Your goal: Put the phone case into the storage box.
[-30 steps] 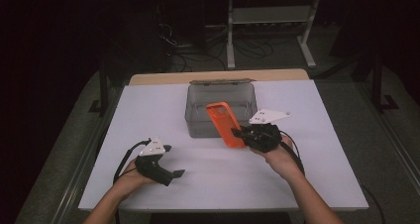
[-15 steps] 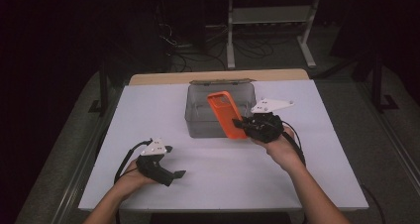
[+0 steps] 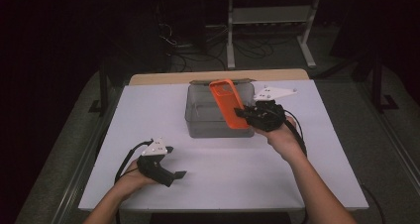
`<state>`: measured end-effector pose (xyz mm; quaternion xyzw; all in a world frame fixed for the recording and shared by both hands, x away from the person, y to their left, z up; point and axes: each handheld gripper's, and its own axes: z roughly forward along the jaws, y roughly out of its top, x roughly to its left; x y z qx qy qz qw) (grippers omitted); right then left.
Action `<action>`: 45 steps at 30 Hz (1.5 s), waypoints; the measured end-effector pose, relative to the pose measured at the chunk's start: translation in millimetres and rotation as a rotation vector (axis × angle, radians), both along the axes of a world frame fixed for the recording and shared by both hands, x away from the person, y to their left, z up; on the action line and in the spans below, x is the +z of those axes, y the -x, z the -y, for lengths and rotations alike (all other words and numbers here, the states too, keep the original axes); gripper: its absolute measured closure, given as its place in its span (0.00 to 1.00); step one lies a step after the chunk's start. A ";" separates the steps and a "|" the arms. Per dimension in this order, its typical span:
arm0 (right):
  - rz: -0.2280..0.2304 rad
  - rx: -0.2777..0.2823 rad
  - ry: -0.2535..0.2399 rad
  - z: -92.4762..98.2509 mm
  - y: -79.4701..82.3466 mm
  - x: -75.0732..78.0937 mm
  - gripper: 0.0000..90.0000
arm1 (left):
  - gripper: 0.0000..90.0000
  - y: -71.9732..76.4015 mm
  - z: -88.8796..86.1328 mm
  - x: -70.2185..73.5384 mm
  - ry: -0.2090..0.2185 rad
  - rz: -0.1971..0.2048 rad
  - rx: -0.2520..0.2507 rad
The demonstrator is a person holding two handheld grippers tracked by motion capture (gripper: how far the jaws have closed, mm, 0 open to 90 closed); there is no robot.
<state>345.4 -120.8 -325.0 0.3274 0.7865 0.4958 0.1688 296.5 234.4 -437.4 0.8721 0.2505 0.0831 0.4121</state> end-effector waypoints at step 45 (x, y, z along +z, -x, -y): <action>-0.091 -0.129 0.107 -30.6 -62.5 8.2 0.90 | 0.00 -0.5 3.1 0.3 -0.011 0.033 -0.006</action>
